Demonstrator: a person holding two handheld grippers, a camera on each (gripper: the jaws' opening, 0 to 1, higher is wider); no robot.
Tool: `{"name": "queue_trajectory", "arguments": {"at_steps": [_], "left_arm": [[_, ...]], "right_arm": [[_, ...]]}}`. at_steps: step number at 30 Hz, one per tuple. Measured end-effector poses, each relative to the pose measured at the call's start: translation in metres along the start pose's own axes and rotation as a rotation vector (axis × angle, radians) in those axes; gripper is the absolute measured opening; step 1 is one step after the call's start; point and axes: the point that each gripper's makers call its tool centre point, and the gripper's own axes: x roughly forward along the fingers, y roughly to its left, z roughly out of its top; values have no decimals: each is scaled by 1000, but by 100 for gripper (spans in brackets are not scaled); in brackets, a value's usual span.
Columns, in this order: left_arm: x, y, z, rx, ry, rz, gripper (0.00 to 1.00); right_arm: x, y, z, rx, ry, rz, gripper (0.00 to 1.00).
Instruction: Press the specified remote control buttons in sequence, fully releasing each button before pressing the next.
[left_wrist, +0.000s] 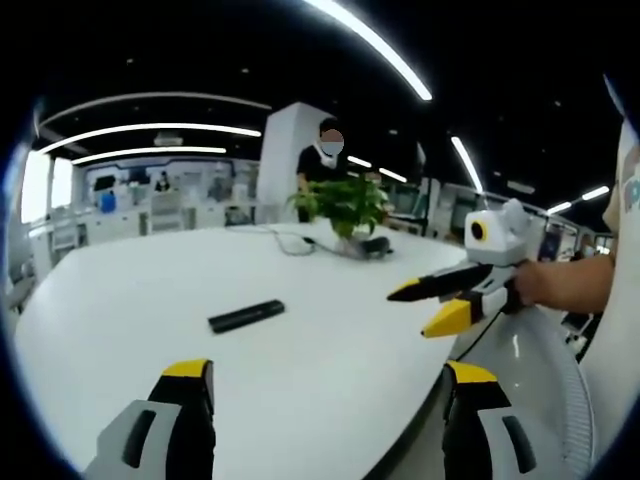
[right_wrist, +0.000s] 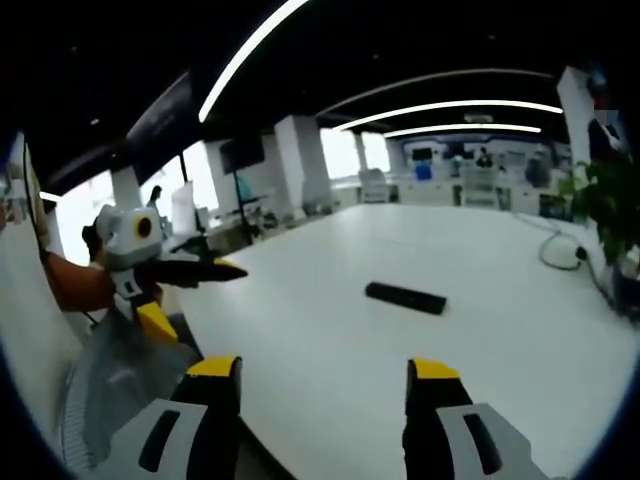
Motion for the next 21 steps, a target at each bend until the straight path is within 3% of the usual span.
{"name": "queue_trajectory", "arguments": {"at_steps": [21], "left_arm": [[2,0,-1,-13,9,-19,97]], "right_arm": [[3,0,-1,-16,14,9,64]]}}
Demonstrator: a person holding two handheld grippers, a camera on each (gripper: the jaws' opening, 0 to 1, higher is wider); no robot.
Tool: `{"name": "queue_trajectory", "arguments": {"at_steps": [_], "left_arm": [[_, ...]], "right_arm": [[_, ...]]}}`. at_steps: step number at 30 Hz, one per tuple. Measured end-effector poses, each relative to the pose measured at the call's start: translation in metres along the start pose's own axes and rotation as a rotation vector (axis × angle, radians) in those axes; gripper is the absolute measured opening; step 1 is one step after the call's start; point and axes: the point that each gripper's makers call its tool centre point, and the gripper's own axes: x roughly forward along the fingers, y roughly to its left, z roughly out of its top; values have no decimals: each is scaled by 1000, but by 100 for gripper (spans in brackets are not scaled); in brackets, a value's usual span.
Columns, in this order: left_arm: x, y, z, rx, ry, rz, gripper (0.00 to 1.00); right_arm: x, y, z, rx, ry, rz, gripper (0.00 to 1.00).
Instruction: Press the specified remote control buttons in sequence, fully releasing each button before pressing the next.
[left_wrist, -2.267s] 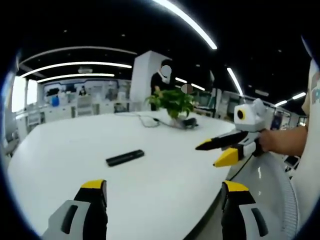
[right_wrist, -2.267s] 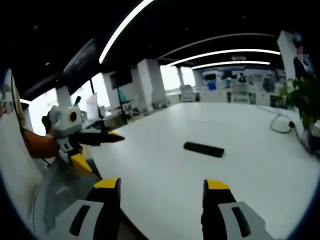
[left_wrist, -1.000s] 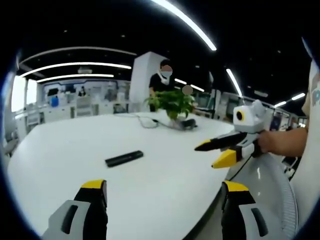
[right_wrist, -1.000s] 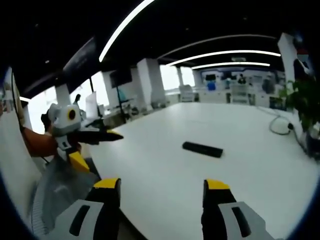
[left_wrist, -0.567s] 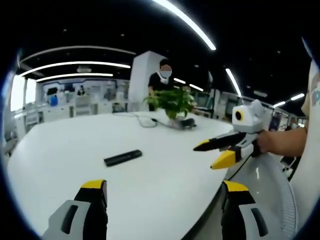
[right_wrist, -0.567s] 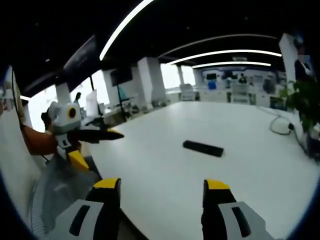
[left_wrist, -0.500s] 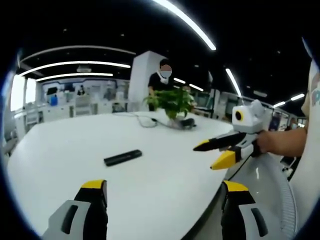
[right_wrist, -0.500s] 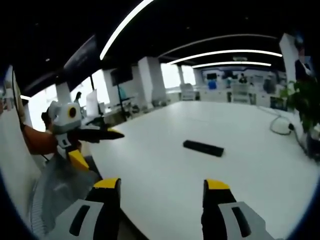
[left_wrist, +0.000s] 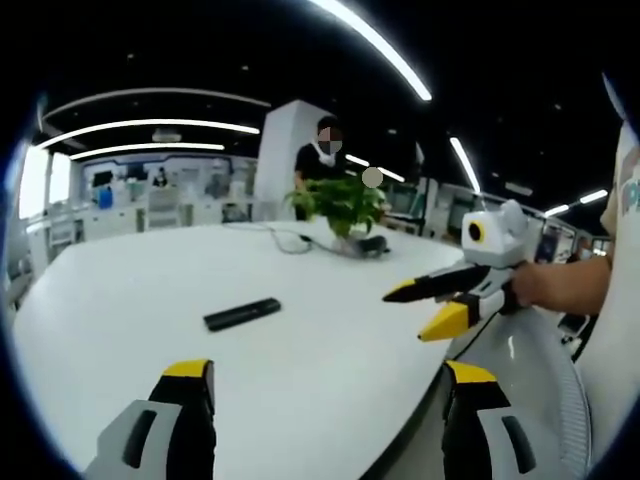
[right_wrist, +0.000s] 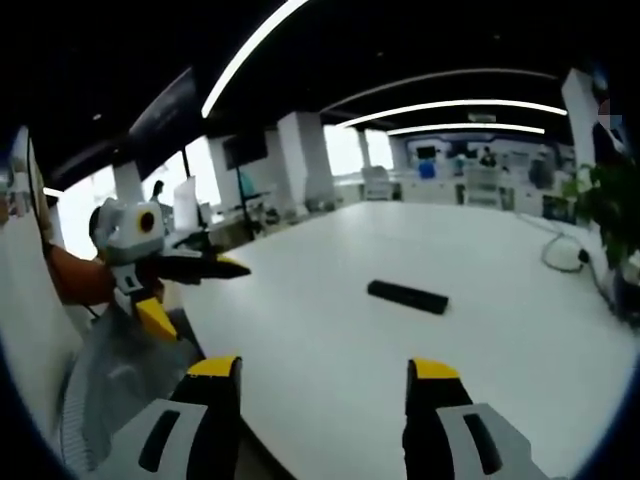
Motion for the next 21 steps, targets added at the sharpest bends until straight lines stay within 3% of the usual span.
{"name": "queue_trajectory", "arguments": {"at_steps": [21], "left_arm": [[3,15,17,-52,-47,6,96]], "right_arm": [[0,-2,6,-3,-1,12,64]]}}
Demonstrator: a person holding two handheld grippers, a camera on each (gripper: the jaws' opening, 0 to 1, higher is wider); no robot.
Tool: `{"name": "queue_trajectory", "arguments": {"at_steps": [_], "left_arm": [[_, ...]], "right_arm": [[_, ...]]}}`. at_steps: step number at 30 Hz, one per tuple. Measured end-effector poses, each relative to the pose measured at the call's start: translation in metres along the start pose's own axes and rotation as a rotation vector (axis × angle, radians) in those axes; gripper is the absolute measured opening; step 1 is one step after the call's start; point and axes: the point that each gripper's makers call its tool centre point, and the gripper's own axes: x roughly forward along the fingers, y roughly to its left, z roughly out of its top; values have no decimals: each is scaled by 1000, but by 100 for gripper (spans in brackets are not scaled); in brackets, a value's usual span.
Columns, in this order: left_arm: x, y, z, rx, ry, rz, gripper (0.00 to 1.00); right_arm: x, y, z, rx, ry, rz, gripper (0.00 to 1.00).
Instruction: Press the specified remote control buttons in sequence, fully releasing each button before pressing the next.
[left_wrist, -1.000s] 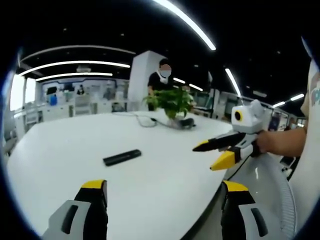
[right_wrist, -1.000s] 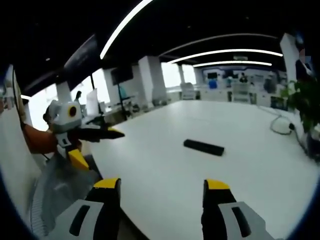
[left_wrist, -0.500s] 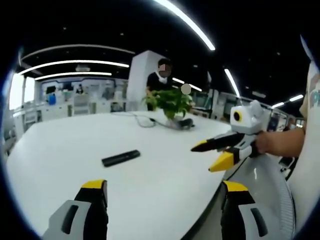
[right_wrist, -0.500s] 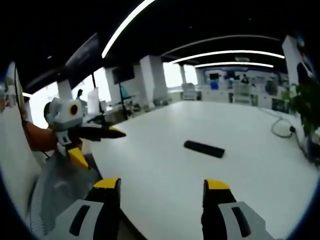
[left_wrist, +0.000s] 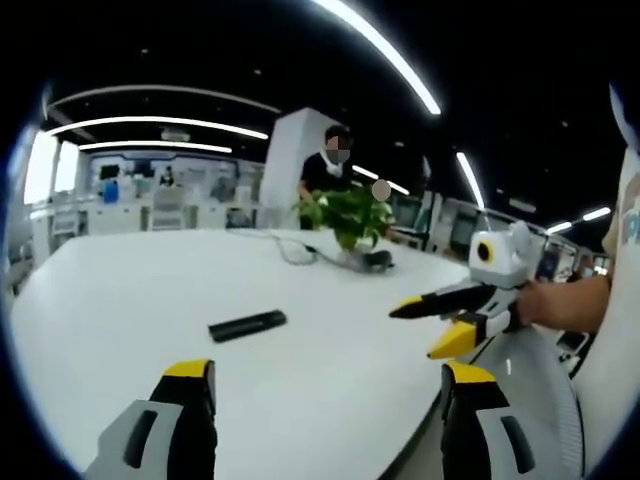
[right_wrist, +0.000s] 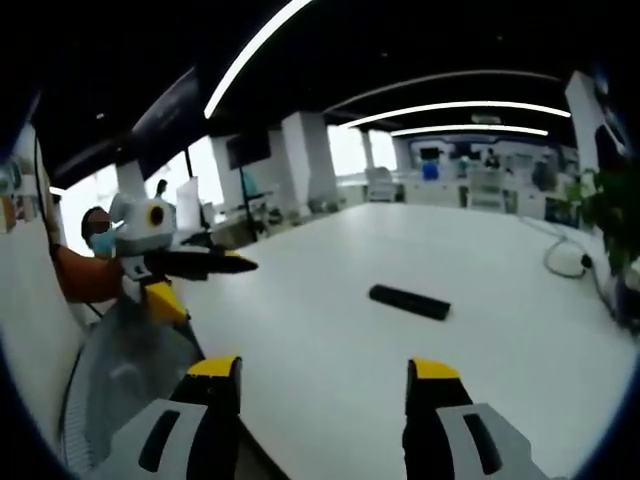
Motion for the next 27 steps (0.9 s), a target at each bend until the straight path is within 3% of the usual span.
{"name": "queue_trajectory", "arguments": {"at_steps": [8,27], "left_arm": [[2,11,14,12,-19,6,96],[14,28,34,48,-16,-12,97]], "right_arm": [[-2,-7,6,-12,-4,-16,64],[2,-28,47,-75,-32,-34,65]]}}
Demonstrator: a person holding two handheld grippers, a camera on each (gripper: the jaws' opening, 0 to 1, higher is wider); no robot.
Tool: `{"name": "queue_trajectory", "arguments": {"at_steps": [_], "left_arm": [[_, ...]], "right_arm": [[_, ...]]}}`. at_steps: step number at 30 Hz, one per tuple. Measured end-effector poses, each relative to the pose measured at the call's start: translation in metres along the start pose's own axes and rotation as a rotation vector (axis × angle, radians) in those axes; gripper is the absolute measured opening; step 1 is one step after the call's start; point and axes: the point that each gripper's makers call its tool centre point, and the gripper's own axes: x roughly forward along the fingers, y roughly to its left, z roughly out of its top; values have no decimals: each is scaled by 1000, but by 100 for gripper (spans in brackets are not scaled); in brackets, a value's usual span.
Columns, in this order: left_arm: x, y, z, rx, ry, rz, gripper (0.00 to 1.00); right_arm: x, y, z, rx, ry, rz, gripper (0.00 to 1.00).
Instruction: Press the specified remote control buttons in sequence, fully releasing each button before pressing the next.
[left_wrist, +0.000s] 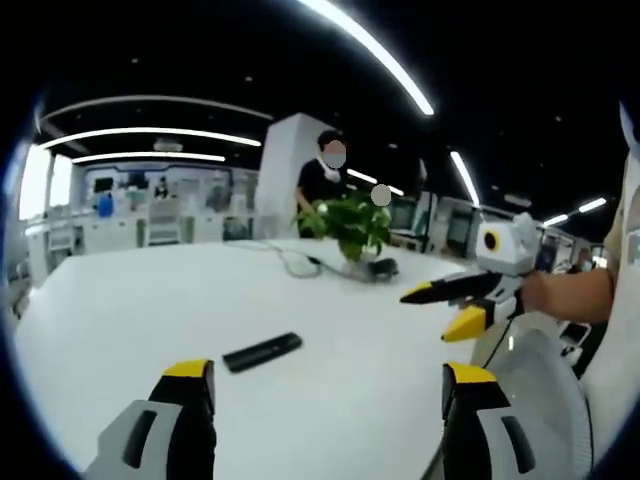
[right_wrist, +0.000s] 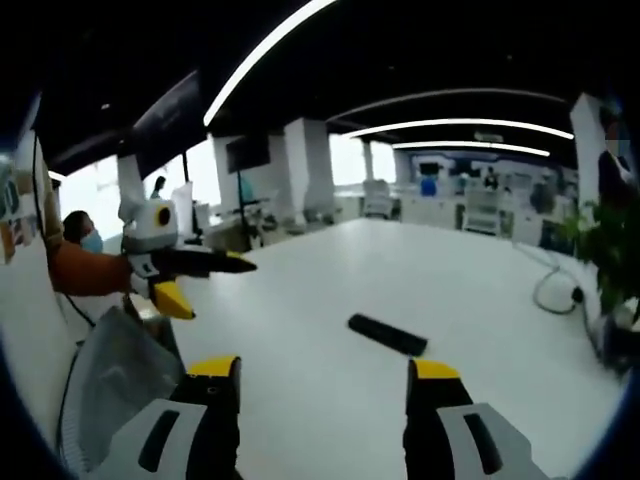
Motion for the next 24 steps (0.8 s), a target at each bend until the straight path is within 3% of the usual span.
{"name": "queue_trajectory", "arguments": {"at_steps": [24], "left_arm": [[18,31,27,12,-25,18,97]], "right_arm": [[15,-36,31,-13,-41,-31,66]]}}
